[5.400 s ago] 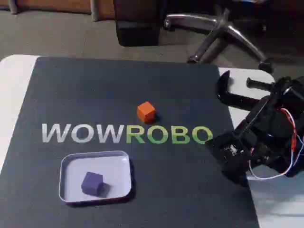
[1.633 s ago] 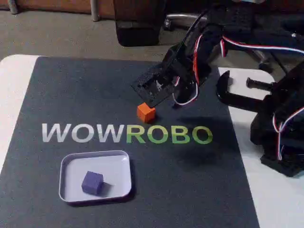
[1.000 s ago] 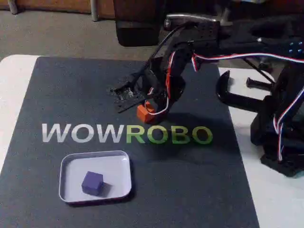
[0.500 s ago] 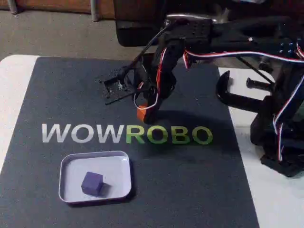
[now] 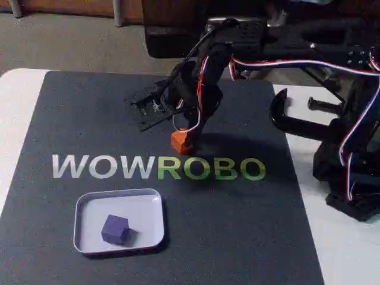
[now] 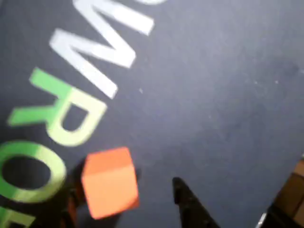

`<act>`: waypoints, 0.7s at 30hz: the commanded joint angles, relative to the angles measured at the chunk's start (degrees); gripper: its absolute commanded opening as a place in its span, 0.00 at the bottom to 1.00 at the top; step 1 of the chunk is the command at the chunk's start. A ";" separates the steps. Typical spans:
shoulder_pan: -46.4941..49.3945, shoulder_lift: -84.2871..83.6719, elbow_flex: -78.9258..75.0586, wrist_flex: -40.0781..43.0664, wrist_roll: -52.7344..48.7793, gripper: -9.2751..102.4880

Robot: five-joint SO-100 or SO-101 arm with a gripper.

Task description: Move blocks one by one until all three blocks are in the tray.

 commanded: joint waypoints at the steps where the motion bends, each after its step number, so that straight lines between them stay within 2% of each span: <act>1: 0.70 0.26 -0.18 -0.26 -1.05 0.28; 10: 0.88 -0.18 0.97 -0.79 -2.90 0.26; 21: 0.09 -0.79 1.41 -1.05 -2.46 0.07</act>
